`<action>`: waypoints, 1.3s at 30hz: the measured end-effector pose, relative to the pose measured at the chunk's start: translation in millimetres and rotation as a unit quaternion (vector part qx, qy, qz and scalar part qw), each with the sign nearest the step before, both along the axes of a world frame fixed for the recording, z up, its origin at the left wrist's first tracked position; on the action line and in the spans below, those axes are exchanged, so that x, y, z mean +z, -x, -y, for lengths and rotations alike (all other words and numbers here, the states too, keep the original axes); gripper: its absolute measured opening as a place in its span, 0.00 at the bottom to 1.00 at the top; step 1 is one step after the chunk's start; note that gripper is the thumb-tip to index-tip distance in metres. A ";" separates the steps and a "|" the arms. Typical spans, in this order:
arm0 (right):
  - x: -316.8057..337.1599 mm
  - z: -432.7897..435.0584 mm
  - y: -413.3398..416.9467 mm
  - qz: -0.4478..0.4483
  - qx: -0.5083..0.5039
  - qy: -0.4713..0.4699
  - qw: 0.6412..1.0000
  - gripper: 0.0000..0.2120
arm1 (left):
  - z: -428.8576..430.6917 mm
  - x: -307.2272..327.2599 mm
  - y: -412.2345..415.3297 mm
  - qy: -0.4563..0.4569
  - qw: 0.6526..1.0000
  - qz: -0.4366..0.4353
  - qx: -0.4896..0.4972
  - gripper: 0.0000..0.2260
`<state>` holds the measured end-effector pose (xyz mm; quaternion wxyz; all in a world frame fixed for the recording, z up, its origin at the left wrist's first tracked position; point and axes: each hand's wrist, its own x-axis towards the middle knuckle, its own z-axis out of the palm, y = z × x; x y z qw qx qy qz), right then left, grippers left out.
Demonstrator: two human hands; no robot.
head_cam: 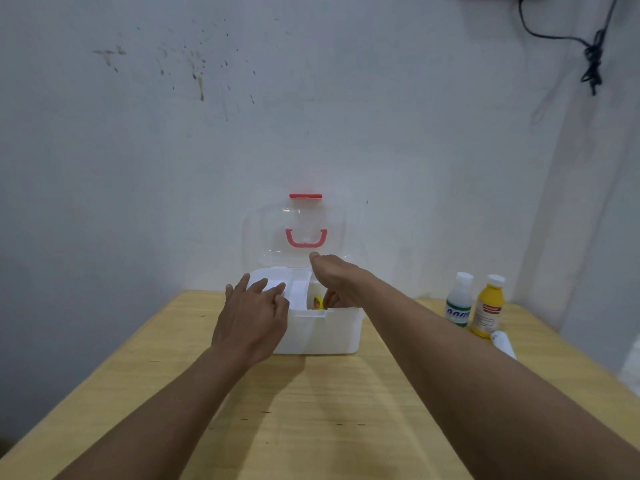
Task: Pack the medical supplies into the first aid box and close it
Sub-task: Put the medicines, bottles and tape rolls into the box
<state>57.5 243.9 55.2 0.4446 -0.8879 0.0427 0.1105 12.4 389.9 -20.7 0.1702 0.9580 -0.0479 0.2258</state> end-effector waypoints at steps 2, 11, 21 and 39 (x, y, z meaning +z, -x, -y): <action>0.4 0.6 2.2 0.002 0.001 -0.010 1.000 0.30 | -1.1 1.5 -0.4 -0.005 1.000 -0.004 -0.005 0.24; 27.0 36.3 17.0 0.155 -0.022 0.019 0.987 0.24 | -1.6 7.0 0.6 -0.047 0.999 -0.009 0.010 0.24; 33.8 123.0 44.7 0.230 -0.048 0.230 0.944 0.08 | 40.3 -0.9 12.0 -0.132 0.991 0.027 0.005 0.31; -35.5 219.3 93.9 -0.023 -0.113 0.375 0.920 0.24 | 38.2 -7.9 10.0 -0.144 0.989 0.034 0.004 0.31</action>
